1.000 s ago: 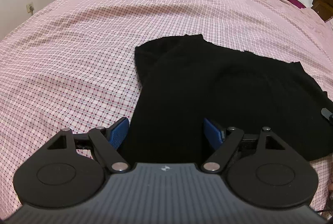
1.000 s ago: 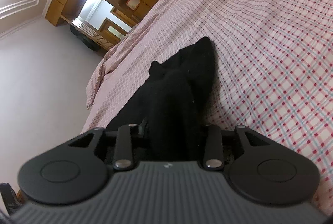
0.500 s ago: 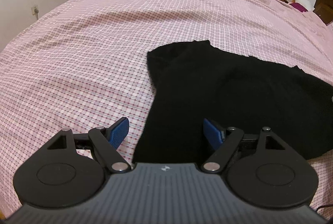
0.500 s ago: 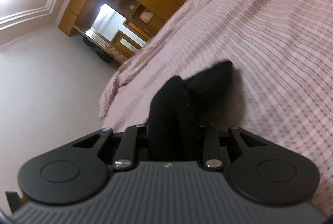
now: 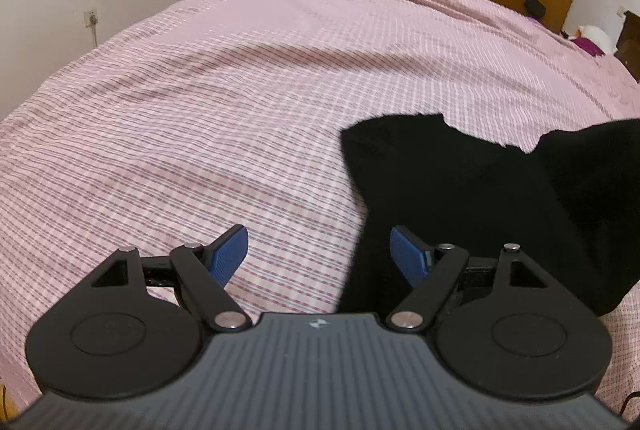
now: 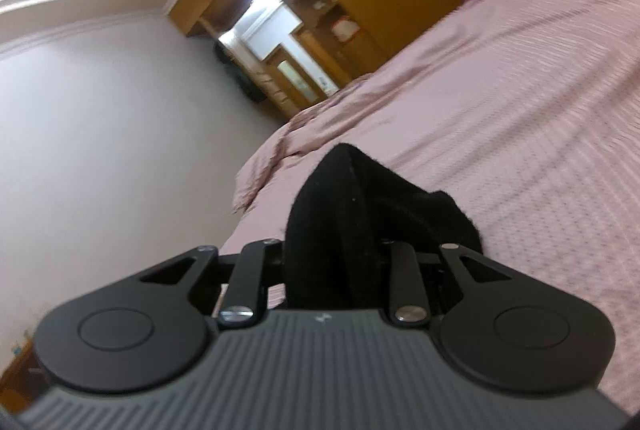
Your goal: Fold small clothes
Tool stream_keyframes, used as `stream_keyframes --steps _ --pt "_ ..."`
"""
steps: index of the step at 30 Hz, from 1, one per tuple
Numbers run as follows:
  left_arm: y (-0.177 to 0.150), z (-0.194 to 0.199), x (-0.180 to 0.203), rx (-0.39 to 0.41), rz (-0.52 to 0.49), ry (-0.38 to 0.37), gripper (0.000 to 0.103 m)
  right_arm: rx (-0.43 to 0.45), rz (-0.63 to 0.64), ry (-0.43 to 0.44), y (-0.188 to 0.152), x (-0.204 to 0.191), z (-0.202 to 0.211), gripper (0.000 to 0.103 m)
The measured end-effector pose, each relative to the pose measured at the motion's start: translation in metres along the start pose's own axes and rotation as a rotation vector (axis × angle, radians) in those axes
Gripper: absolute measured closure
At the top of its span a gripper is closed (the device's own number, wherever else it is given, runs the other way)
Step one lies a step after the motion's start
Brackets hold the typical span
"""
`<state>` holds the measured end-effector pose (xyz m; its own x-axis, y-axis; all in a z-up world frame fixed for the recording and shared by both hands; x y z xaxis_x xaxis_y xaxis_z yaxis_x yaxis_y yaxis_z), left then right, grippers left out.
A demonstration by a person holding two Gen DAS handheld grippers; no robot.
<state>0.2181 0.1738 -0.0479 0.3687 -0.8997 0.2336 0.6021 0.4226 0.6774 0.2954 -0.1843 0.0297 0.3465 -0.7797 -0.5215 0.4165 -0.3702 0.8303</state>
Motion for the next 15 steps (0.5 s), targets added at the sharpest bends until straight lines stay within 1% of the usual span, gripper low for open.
stream_keyframes --steps 4,6,10,13,15 --pt "0.007 0.005 -0.015 0.020 0.019 0.003 0.021 -0.043 0.111 0.031 -0.006 -0.045 -0.023 0.077" --pt "0.009 0.007 -0.023 0.027 0.030 0.002 0.021 -0.090 0.183 0.049 -0.019 -0.068 -0.038 0.077" --pt "0.010 0.008 -0.038 0.030 0.048 0.005 0.021 -0.230 0.328 0.048 -0.065 -0.101 -0.078 0.077" --pt "0.008 0.006 -0.050 0.024 0.068 0.008 0.021 -0.329 0.421 0.039 -0.106 -0.113 -0.105 0.077" --pt "0.007 0.005 -0.058 0.018 0.079 0.005 0.021 -0.383 0.468 0.034 -0.130 -0.119 -0.116 0.077"
Point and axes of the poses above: each gripper's, at about its wrist camera, not at the fingertips, and z roughly against the way its jaws point, x to its right, y to its top, the point moved 10 cm from there along -z, roughly the way its jaws point, and after that the axes turned 10 degrees about z, right-handed, at the moved point
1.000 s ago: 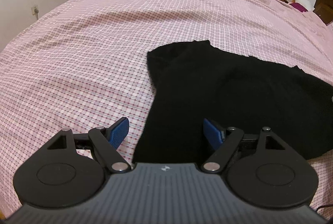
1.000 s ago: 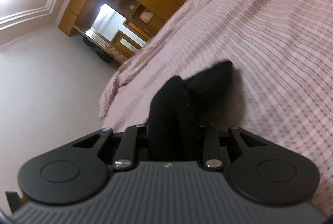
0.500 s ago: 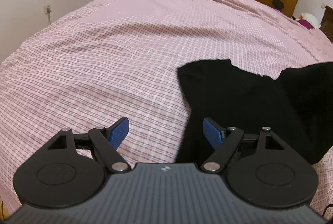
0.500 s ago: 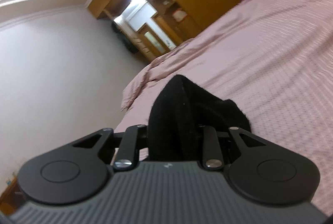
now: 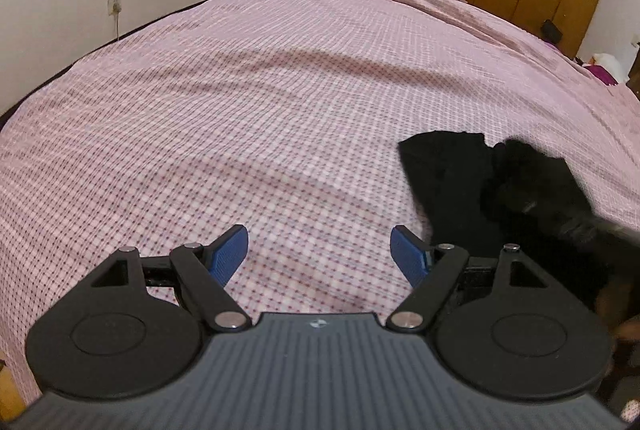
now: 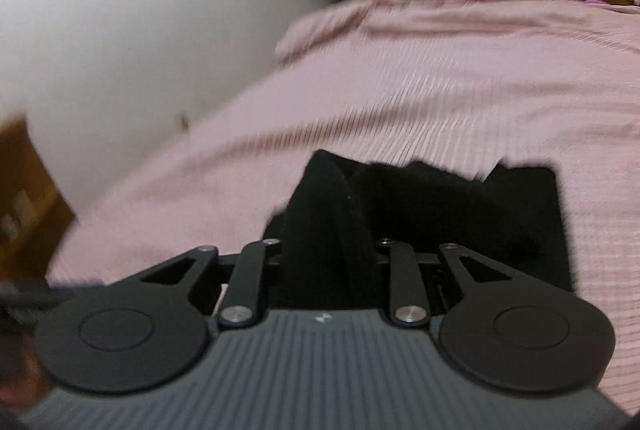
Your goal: Fold small clothes
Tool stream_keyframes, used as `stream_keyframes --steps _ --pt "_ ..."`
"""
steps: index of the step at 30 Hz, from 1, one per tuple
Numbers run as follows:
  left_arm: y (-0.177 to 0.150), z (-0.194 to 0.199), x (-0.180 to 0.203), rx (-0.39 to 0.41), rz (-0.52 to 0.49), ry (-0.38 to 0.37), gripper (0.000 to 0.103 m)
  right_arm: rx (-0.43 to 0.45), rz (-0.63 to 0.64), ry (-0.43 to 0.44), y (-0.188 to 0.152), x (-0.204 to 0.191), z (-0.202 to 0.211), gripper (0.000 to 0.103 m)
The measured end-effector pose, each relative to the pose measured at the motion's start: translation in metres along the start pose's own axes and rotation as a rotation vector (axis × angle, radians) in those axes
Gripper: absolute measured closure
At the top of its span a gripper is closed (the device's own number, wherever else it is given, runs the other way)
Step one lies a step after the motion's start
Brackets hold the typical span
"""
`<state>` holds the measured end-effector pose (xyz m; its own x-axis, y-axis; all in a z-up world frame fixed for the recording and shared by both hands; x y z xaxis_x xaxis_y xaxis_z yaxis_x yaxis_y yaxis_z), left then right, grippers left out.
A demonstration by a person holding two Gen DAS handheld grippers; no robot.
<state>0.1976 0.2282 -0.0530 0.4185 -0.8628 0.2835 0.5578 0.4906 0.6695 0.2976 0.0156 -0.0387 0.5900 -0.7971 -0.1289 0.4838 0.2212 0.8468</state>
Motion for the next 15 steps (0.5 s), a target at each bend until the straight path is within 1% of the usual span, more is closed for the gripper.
stream_keyframes --steps 3,5,6,8,10,13,14,15 --pt "0.000 -0.001 -0.009 0.000 0.006 -0.002 0.021 -0.021 0.041 -0.024 -0.008 -0.010 -0.008 0.077" --pt "0.001 -0.001 -0.014 0.003 0.009 -0.003 0.021 -0.017 0.084 -0.040 0.001 -0.015 -0.002 0.077" --pt "0.002 -0.002 -0.016 0.006 0.013 -0.004 0.021 -0.014 0.117 -0.052 0.002 -0.024 0.003 0.077" --pt "0.004 -0.003 -0.020 0.007 0.023 -0.005 0.021 -0.018 0.183 -0.086 0.008 -0.033 0.002 0.077" --pt "0.005 -0.005 -0.023 0.005 0.038 -0.003 0.021 -0.037 0.222 -0.093 0.004 -0.039 -0.005 0.077" --pt "0.006 -0.006 -0.024 -0.001 0.054 -0.010 0.021 -0.044 0.219 -0.068 -0.008 -0.043 -0.014 0.077" --pt "0.006 -0.006 -0.023 -0.001 0.052 -0.016 0.021 -0.034 0.205 -0.061 -0.009 -0.042 -0.013 0.075" --pt "0.006 -0.006 -0.022 0.000 0.048 -0.019 0.021 -0.026 0.192 -0.054 -0.009 -0.042 -0.009 0.071"
Point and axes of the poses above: each gripper's, at about its wrist camera, not at the fingertips, and z roughly against the way its jaws point, x to its right, y to its top, the point moved 10 cm from there along -z, roughly the way its jaws point, and after that the axes turned 10 degrees about z, right-handed, at the moved point
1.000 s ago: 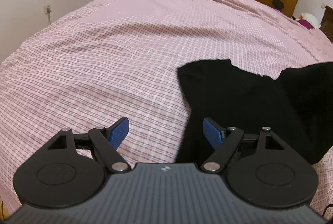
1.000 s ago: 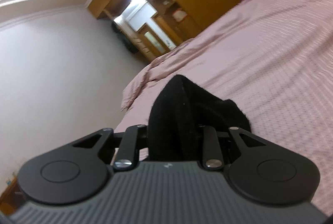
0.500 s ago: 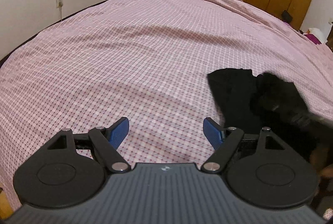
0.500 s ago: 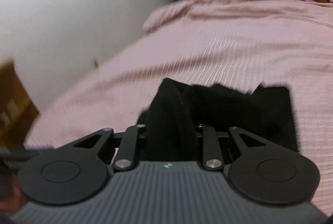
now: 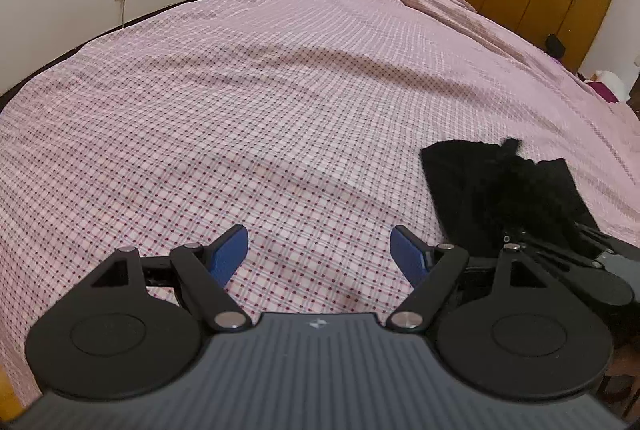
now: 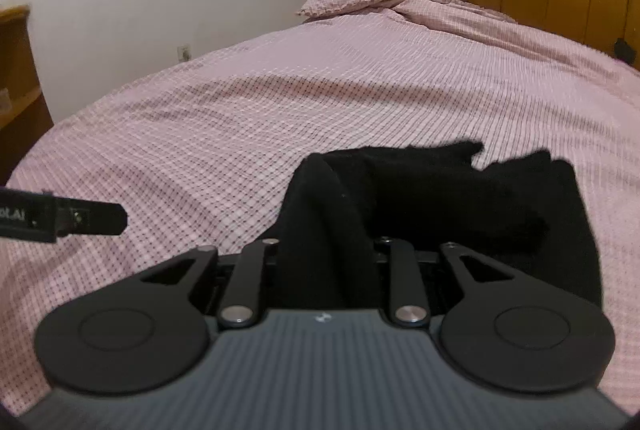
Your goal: Fold small clothes
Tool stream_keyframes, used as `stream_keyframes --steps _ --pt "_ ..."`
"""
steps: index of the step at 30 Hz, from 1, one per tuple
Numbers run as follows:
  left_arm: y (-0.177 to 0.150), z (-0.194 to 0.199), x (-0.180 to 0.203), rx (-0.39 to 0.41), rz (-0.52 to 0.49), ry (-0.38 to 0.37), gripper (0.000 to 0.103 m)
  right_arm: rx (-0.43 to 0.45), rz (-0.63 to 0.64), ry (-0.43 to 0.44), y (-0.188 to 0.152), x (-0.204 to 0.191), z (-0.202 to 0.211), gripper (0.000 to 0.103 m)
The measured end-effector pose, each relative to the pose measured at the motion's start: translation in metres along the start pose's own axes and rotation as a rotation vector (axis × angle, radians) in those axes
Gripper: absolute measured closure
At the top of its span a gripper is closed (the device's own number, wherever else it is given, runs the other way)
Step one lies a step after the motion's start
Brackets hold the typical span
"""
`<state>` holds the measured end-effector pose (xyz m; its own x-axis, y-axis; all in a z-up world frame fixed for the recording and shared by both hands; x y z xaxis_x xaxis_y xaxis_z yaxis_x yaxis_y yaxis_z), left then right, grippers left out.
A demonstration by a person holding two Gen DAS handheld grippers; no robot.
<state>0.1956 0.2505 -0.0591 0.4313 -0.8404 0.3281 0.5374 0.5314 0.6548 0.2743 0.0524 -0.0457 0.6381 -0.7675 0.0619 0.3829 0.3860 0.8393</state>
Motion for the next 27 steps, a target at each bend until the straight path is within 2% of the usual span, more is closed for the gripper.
stream_keyframes --steps 3,8,10,13,16,21,27 --pt "0.002 0.000 0.009 0.002 -0.016 -0.013 0.021 0.031 -0.061 0.062 0.002 0.000 0.016 0.055" --pt "0.005 0.005 0.036 0.001 -0.024 -0.099 0.021 0.092 -0.125 0.233 0.002 -0.010 0.055 0.053" --pt "0.006 0.008 0.047 -0.002 -0.028 -0.138 0.021 0.117 -0.140 0.254 0.003 -0.006 0.071 0.053" --pt "0.007 0.011 0.066 -0.002 -0.035 -0.185 0.021 0.151 -0.162 0.225 0.000 0.009 0.093 0.053" --pt "0.012 0.014 0.090 0.002 -0.080 -0.224 0.021 0.176 -0.203 0.154 -0.005 0.034 0.107 0.053" --pt "0.019 0.008 0.138 0.019 -0.202 -0.287 0.021 0.180 -0.323 0.002 -0.023 0.085 0.111 0.052" --pt "-0.002 -0.031 0.183 -0.057 -0.405 -0.325 0.021 0.146 -0.396 -0.091 -0.043 0.121 0.100 0.052"
Point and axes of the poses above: each gripper's, at about its wrist camera, not at the fingertips, and z roughly against the way its jaws point, x to its right, y to its top, the point moved 10 cm from there along -z, roughly the way its jaws point, and after that the axes turned 10 degrees about z, right-handed, at the moved point
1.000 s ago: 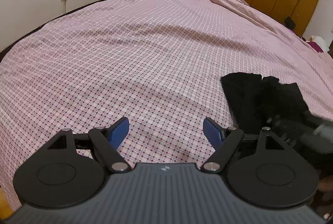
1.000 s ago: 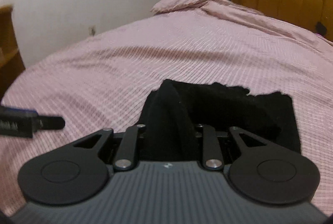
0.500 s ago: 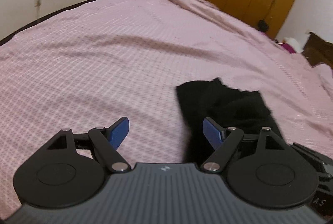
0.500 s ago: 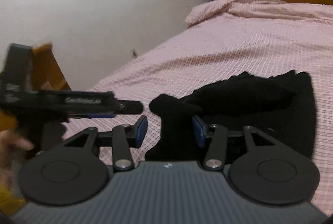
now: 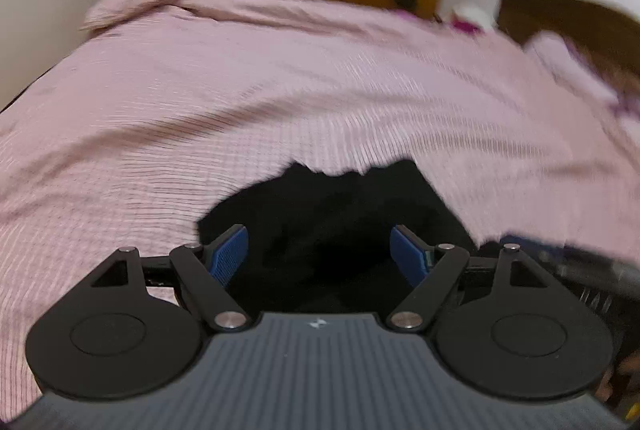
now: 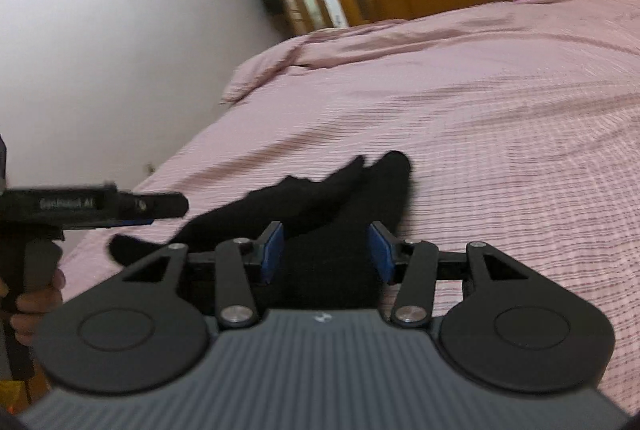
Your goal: Fold small clothes
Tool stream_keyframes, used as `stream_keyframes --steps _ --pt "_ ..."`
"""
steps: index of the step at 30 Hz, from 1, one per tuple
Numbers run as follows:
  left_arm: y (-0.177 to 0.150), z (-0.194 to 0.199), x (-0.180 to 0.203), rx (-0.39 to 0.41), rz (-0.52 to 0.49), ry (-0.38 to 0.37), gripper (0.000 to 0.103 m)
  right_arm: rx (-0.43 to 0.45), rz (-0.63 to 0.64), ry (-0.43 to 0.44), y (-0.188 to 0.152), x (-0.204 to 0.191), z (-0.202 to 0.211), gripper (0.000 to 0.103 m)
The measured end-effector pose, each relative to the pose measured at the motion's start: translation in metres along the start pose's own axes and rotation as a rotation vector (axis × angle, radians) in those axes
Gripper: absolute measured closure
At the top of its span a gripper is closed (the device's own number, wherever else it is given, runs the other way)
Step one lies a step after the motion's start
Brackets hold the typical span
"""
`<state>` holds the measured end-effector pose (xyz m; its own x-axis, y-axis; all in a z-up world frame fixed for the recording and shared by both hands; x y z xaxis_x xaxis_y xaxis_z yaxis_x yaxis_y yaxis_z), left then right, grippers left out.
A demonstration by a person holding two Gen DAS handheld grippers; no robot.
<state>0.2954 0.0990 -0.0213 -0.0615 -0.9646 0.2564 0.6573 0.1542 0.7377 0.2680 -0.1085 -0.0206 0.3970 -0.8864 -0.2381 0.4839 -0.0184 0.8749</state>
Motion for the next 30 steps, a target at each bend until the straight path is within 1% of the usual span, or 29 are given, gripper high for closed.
stream_keyframes --steps 2,3,4,5,6,7,8,9,10,12,13,15,17,21,24,26,27,29,30 --pt "-0.008 -0.019 0.005 -0.041 -0.053 0.000 0.021 -0.008 -0.012 -0.012 -0.003 0.005 -0.005 0.052" --pt "-0.011 -0.028 0.007 -0.047 -0.071 0.009 0.021 -0.011 -0.016 -0.014 -0.005 0.008 -0.009 0.052" --pt "-0.013 -0.034 0.006 -0.038 -0.081 0.019 0.026 -0.016 -0.019 -0.013 -0.007 0.009 -0.012 0.052" --pt "-0.013 -0.039 0.003 -0.020 -0.084 0.025 0.048 -0.022 -0.018 -0.009 -0.010 0.009 -0.014 0.052" --pt "-0.014 -0.042 0.001 -0.010 -0.076 0.027 0.064 -0.026 -0.017 -0.008 -0.013 0.009 -0.015 0.052" --pt "-0.012 -0.042 -0.005 0.011 -0.030 0.036 0.080 -0.027 -0.018 -0.006 -0.014 0.010 -0.017 0.052" --pt "-0.008 -0.038 -0.013 0.045 0.035 0.028 0.088 -0.028 -0.019 -0.003 -0.015 0.010 -0.018 0.052" --pt "-0.004 -0.031 -0.020 0.081 0.096 0.015 0.091 -0.027 -0.021 0.001 -0.015 0.010 -0.019 0.052" --pt "-0.001 -0.023 -0.029 0.119 0.166 0.009 0.091 -0.024 -0.020 0.007 -0.016 0.010 -0.017 0.052" --pt "0.000 -0.017 -0.053 0.156 0.282 0.049 0.091 -0.024 -0.007 0.015 -0.016 0.008 -0.019 0.052" --pt "-0.003 -0.020 -0.065 0.148 0.317 0.073 0.091 -0.028 -0.002 0.018 -0.017 0.007 -0.021 0.052" --pt "-0.013 -0.029 -0.081 0.090 0.366 0.084 0.091 -0.042 -0.005 0.025 -0.021 0.006 -0.027 0.052" --pt "-0.021 -0.032 -0.091 0.066 0.422 0.071 0.090 -0.050 -0.009 0.033 -0.025 0.003 -0.029 0.052" --pt "-0.026 -0.025 -0.097 0.071 0.476 0.044 0.088 -0.055 -0.001 0.031 -0.027 0.000 -0.030 0.052" --pt "-0.030 -0.006 -0.099 0.067 0.535 -0.030 0.084 -0.061 -0.003 0.032 -0.027 0.000 -0.028 0.052" --pt "-0.035 0.005 -0.097 0.054 0.569 -0.084 0.073 -0.061 -0.007 0.034 -0.027 0.000 -0.027 0.052" --pt "-0.038 0.011 -0.095 0.050 0.577 -0.101 0.070 -0.061 -0.009 0.035 -0.027 0.000 -0.027 0.052" --pt "-0.043 0.018 -0.091 0.040 0.585 -0.117 0.053 -0.061 -0.011 0.033 -0.027 0.000 -0.027 0.052" --pt "-0.046 0.020 -0.089 0.031 0.587 -0.131 0.049 -0.062 -0.011 0.033 -0.028 -0.001 -0.026 0.052"
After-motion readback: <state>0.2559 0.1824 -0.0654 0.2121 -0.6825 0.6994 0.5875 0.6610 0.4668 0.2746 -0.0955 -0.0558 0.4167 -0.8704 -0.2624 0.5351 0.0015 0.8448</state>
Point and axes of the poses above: each gripper's, at about its wrist camera, not at the fingertips, and z roughly against the way its jaws point, x to its right, y to its top, the point moved 10 cm from there along -z, roughly the way its jaws point, and after that the axes turned 10 degrees about z, right-handed, at the moved point
